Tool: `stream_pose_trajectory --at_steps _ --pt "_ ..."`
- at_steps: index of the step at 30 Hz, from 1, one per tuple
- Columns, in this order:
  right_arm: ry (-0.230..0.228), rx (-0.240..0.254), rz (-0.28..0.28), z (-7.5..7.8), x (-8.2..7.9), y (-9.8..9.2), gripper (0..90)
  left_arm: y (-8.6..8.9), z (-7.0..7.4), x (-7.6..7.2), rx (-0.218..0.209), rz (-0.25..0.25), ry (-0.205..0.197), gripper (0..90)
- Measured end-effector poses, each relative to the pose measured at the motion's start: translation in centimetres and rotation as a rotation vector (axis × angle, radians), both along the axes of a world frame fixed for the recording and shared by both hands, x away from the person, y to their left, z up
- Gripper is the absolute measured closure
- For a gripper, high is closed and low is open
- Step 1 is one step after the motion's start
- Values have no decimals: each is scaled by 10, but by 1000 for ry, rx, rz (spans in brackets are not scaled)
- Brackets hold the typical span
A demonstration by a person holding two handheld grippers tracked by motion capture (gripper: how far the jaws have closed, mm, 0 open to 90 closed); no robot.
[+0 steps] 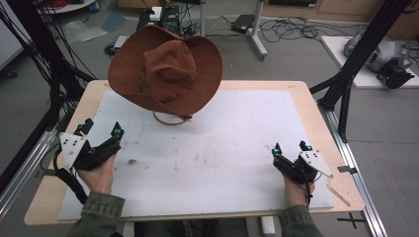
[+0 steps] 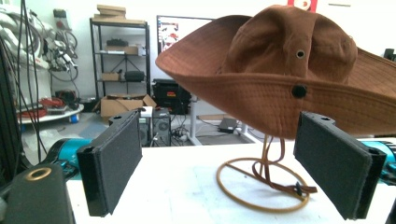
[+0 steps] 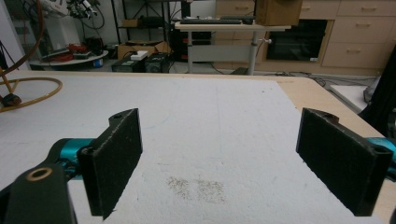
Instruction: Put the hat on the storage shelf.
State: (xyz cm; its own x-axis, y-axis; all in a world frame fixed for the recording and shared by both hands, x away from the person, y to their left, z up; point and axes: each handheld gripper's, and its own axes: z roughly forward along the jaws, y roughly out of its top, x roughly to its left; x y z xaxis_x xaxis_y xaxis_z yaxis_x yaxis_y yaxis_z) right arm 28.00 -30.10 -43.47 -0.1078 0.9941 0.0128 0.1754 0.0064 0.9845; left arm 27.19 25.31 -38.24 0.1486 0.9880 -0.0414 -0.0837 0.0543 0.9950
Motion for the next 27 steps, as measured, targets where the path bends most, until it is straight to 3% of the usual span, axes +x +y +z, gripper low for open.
stream_pose_trajectory --at_steps 3,8,16,21,27 --pt "1 0 -5 0 -1 -1 137 2 -11 -7 21 7 10 157" --pt "3 2 -10 -2 -1 -3 136 8 -25 -12 22 11 33 157" --pt "14 18 -24 -4 -1 -3 135 11 -35 -19 47 11 38 157" --pt "22 11 -23 -5 -2 -2 135 14 -45 -22 59 13 72 157" --pt "24 14 -22 -6 -1 -2 135 16 -49 -23 72 25 83 157"
